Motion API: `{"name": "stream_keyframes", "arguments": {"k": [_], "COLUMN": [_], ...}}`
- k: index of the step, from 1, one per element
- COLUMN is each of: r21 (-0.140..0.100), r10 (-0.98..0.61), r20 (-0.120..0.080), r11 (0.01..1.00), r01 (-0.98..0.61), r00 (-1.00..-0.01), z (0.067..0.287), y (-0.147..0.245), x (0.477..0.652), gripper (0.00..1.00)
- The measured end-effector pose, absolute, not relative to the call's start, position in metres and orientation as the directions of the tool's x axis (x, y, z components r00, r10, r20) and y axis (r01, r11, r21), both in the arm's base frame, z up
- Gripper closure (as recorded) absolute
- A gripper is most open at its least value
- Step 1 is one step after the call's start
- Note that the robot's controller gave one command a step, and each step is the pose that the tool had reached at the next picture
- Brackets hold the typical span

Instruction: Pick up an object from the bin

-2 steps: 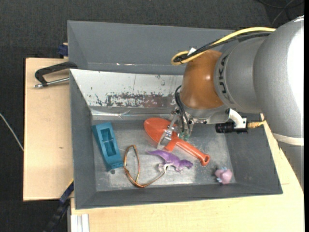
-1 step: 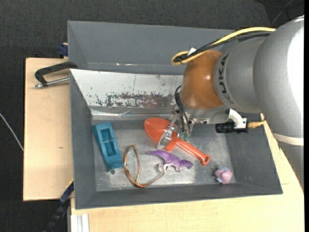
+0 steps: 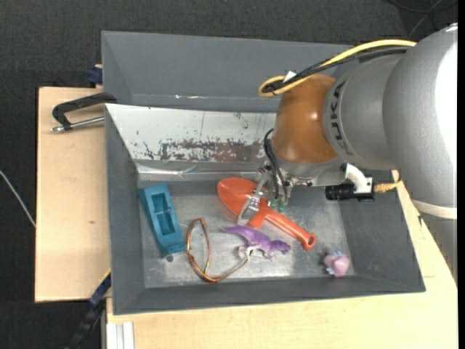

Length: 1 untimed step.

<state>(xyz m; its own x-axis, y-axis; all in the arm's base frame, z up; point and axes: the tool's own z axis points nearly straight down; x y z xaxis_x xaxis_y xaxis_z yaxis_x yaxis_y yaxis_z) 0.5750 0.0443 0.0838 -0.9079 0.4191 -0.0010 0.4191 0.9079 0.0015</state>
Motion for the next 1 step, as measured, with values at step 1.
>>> {"name": "stream_keyframes", "arguments": {"k": [1], "r21": [-0.003], "r10": [0.419], "r20": [0.007], "r11": [0.908], "r01": [0.419], "r00": [-0.908], "z": [0.1041], "y": [0.0442], "x": [0.5726], "gripper": [1.0]}}
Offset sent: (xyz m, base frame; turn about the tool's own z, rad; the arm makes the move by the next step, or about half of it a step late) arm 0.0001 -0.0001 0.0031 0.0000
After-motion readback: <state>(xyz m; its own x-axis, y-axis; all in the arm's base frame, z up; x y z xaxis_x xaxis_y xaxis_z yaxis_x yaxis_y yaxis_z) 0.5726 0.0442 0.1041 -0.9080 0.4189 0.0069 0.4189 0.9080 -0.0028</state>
